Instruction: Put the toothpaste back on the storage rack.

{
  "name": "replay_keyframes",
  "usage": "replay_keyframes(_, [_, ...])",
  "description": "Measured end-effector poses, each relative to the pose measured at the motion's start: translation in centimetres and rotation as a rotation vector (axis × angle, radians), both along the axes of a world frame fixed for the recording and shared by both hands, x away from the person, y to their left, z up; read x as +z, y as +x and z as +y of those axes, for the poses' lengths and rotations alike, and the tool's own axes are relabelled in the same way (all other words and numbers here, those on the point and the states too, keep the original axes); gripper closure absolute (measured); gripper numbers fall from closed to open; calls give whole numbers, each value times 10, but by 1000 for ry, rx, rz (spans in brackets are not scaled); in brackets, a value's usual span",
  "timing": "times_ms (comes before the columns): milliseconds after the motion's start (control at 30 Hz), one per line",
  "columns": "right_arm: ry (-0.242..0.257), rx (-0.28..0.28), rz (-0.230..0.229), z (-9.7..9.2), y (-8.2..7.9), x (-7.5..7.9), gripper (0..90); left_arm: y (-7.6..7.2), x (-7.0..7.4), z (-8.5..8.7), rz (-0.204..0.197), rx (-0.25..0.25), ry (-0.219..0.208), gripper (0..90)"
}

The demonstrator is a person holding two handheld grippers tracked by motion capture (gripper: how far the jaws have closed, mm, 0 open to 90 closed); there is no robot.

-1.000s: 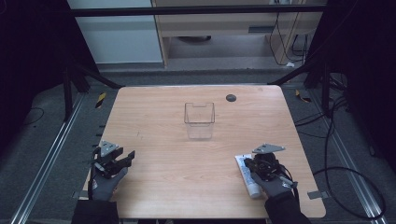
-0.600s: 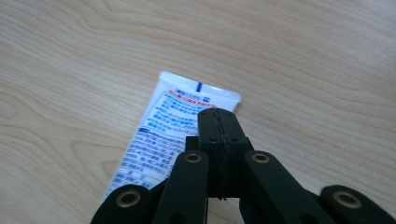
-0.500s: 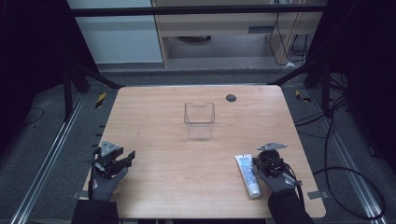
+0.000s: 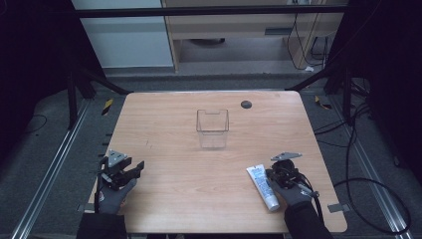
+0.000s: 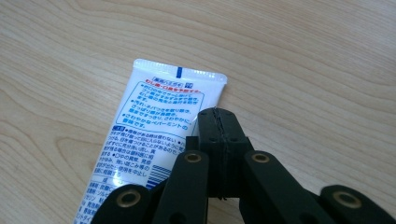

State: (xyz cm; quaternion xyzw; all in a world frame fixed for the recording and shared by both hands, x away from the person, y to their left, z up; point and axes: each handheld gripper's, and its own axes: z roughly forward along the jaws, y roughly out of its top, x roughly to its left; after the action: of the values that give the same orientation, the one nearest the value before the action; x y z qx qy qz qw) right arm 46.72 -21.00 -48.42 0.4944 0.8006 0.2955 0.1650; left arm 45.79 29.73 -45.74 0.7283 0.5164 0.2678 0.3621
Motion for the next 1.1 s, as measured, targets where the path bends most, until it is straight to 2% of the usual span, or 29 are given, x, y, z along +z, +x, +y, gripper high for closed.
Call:
replay_keyframes(133, [3, 7, 3, 2, 0, 0, 900, 0, 0, 0, 0, 0, -2, 462])
replay_keyframes(200, [0, 4, -13, 0, 0, 1, 900, 0, 0, 0, 0, 1, -3, 462])
replay_keyframes(367, [28, -19, -54, -9, -4, 9, 861, 0, 0, 0, 0, 1, -6, 459])
replay_keyframes(567, [52, -26, -72, -17, -8, 25, 734, 2, -1, -2, 4, -9, 0, 456])
replay_keyframes(633, [51, -25, -71, -17, -9, 33, 664, 2, -2, -2, 6, -9, 2, 454])
replay_keyframes(767, [45, -21, -66, -16, -11, 41, 597, 2, -2, -2, 6, -12, 5, 453])
replay_keyframes(867, [52, -6, -55, -13, -13, 49, 549, 1, -2, -2, 7, -15, 9, 451])
replay_keyframes(1033, [22, 27, -54, 0, -20, 62, 464, 2, -2, -2, 7, -15, 9, 450])
replay_keyframes(1100, [19, 33, -52, 2, -21, 64, 456, 2, -3, -2, 8, -16, 11, 449])
